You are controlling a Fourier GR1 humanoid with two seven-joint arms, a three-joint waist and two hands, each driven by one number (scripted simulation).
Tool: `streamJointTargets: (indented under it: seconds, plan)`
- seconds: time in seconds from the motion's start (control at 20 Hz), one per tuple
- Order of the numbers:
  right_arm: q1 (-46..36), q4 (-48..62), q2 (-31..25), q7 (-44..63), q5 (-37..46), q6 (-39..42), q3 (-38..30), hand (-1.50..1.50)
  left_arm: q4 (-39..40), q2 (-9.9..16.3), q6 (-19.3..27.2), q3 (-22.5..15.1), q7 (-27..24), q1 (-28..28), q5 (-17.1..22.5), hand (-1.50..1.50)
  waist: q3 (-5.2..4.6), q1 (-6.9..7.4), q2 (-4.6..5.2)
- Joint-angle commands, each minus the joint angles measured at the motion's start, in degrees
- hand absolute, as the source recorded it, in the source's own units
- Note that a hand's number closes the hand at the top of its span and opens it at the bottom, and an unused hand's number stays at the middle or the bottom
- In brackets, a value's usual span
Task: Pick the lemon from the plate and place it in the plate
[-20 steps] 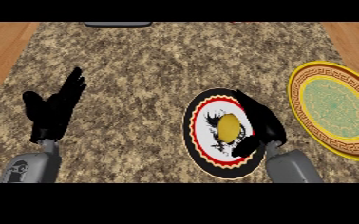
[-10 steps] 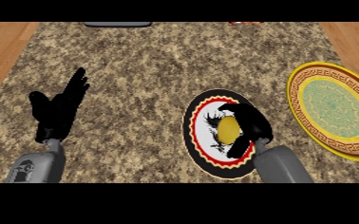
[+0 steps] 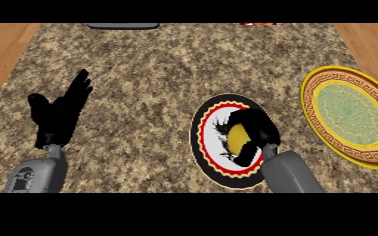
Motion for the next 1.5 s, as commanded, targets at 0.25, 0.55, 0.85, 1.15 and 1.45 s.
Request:
streamJointTargets:
  seconds: [0.25, 0.55, 0.85, 1.15, 1.45]
  plan:
    - [-8.4, 4.4, 4.7, 10.0, 5.4, -9.5, -4.9, 1.5, 3.8, -0.8, -0.8, 0.0, -5.1, 1.0, -1.1, 0.0, 0.6, 0.54, 0.66]
    - [-12.5, 1.6, 3.3, 17.2, 13.3, -20.4, -6.2, 1.5, -1.2, 1.1, -1.7, 1.7, 0.3, -0.4, 1.3, 0.0, 0.62, 0.48, 0.44]
    - [-13.9, -8.4, -0.7, 27.6, 25.9, -29.0, -7.4, 1.5, 1.7, -1.2, -0.2, 0.7, -1.7, 0.6, -0.1, 0.0, 0.53, -0.79, 0.13]
    - [-8.6, -18.3, -0.2, 33.1, 25.3, -29.2, -11.6, 1.5, 2.5, -1.3, 0.3, 0.5, -1.7, -1.1, -1.0, 0.0, 0.6, -0.56, 0.38]
    - [-6.5, -17.1, -7.3, 27.0, 15.9, -31.2, -21.7, 1.5, 3.4, -1.1, -1.7, 1.2, -5.6, 2.5, -0.4, 0.0, 0.61, 0.0, 0.56]
